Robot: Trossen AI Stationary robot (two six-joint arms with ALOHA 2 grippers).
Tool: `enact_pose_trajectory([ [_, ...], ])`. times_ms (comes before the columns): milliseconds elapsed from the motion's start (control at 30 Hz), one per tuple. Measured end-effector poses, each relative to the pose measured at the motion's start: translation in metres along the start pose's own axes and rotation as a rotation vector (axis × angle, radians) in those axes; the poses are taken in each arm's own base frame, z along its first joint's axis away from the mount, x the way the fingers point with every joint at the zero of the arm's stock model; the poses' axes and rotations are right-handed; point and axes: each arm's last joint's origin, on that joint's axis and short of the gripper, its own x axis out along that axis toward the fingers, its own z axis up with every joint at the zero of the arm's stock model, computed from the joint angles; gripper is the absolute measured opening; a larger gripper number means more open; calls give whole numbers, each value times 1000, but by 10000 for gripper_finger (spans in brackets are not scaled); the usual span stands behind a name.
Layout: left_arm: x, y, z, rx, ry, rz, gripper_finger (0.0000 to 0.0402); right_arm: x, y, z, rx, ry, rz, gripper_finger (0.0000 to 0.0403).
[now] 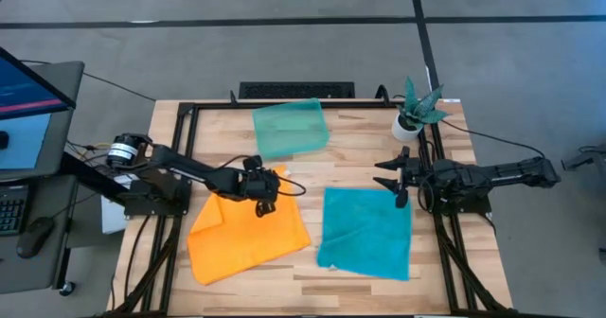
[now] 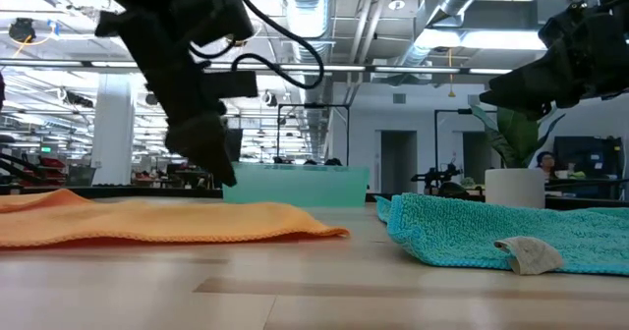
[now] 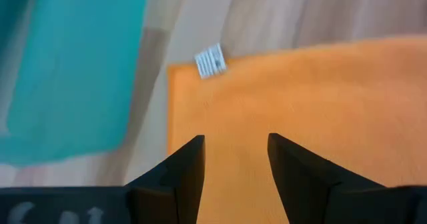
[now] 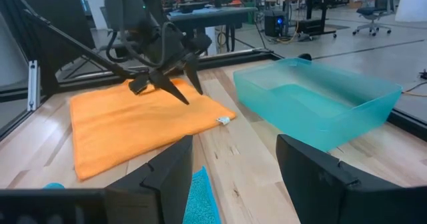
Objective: Roll microfiber towels into tight, uniform cylinder then place into a basket
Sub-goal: Roll the yellow microfiber towel
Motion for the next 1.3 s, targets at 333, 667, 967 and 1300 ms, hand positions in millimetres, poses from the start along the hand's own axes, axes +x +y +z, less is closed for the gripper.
enact_pose_trajectory([
  [333,1,-13,-1,-99,66,-281,158,0,0,0,0,0,0,237],
  [667,33,-22,4,-82,17,-319,158,0,0,0,0,1,0,237],
  [967,51,-26,15,-35,-124,-386,158,0,0,-1,72,5,5,237],
  [1300,56,-26,21,20,-207,-390,158,1,1,-1,87,12,4,237],
])
